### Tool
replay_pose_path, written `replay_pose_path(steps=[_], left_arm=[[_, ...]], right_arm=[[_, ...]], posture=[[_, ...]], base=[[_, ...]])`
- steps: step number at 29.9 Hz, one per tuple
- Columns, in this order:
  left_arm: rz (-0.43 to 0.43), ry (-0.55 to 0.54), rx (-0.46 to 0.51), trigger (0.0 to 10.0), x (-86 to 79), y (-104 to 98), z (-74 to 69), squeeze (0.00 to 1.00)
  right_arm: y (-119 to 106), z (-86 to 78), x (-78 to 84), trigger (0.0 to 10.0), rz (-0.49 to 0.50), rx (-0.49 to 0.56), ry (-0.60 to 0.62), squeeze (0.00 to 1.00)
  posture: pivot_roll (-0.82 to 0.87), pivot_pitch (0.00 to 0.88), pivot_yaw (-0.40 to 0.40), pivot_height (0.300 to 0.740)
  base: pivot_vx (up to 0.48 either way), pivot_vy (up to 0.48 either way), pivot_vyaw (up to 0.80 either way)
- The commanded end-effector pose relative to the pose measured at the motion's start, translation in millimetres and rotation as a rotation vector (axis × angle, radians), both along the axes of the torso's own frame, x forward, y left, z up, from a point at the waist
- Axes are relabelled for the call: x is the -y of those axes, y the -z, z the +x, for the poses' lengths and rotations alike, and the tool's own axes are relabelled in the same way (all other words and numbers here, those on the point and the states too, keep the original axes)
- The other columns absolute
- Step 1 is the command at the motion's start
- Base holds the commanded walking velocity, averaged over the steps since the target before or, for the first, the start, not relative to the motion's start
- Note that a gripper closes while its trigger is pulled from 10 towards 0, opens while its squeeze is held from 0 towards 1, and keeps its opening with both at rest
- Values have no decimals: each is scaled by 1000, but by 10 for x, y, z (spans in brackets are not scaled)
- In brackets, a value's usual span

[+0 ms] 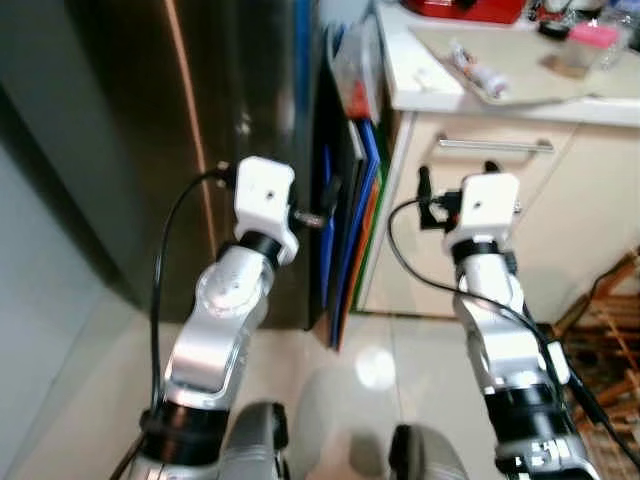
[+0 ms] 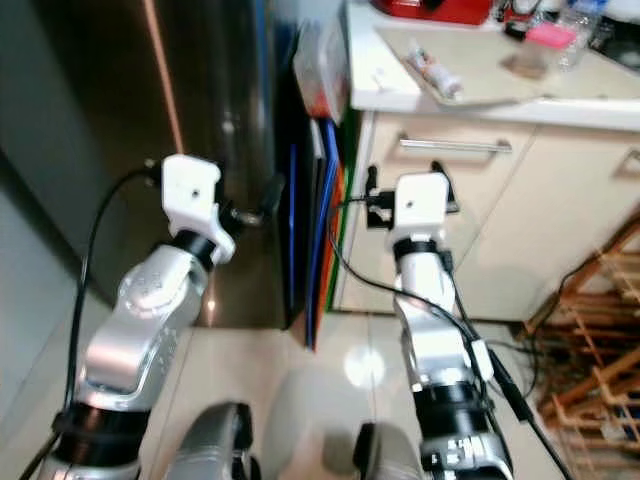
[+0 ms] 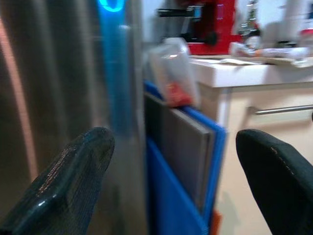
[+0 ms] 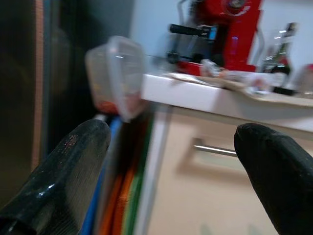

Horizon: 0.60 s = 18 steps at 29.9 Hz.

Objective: Restocking fridge

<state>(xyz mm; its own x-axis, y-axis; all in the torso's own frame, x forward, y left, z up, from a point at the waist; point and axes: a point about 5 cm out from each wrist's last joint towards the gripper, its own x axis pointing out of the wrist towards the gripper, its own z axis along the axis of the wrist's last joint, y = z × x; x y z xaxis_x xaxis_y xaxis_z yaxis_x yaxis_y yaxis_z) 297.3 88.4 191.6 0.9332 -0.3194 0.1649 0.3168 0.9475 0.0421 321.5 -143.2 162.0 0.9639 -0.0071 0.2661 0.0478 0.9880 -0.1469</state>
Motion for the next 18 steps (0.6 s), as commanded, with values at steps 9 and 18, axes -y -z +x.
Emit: replay_pose_path(steps=[9,18], left_arm=[[-1,-4,-3,10000,46,-5,11,0],[-17,-10,-16,10000,20,-12,45,0]], right_arm=[[-25,4,5,10000,9,11,5,0],[-20,4,-5,10000,19,10,3,0]], posture=[[-13,22,-1,650],[-13,24,1,650]], base=[[0,-458,129],[0,-427,0]])
